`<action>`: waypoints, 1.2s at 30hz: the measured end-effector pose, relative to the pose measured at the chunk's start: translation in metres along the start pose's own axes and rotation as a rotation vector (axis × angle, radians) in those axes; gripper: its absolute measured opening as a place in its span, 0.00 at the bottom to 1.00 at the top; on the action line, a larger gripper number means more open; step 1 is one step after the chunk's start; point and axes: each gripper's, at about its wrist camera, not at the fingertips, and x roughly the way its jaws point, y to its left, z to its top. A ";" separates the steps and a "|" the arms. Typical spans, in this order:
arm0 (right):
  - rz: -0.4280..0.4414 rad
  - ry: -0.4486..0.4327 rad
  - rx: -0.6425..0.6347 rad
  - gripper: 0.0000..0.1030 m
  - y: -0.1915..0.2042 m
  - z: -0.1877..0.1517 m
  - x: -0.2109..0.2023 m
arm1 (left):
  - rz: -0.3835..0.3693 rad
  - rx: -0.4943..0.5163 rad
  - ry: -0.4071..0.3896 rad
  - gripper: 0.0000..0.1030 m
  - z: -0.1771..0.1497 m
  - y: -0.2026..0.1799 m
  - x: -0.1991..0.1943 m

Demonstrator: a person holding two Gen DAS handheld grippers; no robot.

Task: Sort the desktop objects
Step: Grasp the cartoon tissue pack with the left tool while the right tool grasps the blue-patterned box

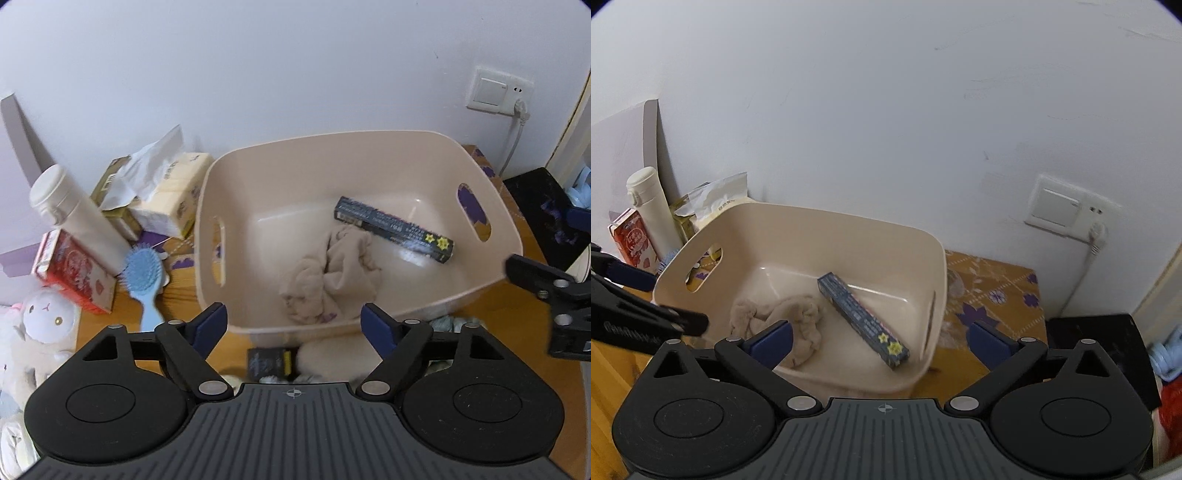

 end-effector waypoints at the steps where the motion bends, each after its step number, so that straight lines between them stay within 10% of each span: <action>1: -0.001 -0.004 0.009 1.00 0.000 -0.004 -0.005 | 0.005 0.001 -0.004 0.80 -0.005 0.004 -0.002; 18: -0.038 0.010 -0.074 1.00 0.014 -0.096 -0.049 | -0.030 0.010 0.075 0.81 -0.084 0.054 -0.003; 36: 0.070 0.253 0.019 1.00 0.017 -0.166 -0.019 | -0.015 -0.067 0.240 0.81 -0.135 0.046 0.046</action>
